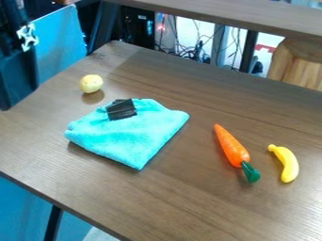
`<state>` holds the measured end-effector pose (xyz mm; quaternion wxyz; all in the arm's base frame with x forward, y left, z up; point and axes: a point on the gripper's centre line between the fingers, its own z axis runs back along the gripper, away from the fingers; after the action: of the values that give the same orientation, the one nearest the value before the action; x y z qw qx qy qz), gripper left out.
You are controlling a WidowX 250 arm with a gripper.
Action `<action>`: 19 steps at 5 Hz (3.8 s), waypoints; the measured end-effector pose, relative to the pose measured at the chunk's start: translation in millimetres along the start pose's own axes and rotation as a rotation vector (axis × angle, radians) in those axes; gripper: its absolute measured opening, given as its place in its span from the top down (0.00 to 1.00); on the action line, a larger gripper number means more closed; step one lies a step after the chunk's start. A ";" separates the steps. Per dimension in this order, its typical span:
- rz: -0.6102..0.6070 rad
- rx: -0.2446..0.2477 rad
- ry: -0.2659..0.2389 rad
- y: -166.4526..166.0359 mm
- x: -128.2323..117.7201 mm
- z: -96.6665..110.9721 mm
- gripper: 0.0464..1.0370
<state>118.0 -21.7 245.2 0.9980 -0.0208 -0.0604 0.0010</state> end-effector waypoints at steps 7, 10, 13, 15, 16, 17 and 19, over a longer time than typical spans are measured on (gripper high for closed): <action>0.089 0.099 0.030 94.6 172.0 -152.1 0.04; 0.098 0.093 -0.038 85.8 189.9 -212.4 0.04; 0.148 0.018 0.036 76.1 190.4 -249.6 0.04; 0.022 0.066 0.214 37.0 147.0 -244.6 0.04; -0.124 0.140 0.194 -3.7 125.8 -241.8 0.04; -0.185 0.137 0.191 -25.8 120.9 -242.1 0.04; -0.139 0.164 0.177 -23.0 121.3 -232.0 0.04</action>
<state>266.4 -53.7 30.7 0.9954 0.0650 0.0271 -0.0648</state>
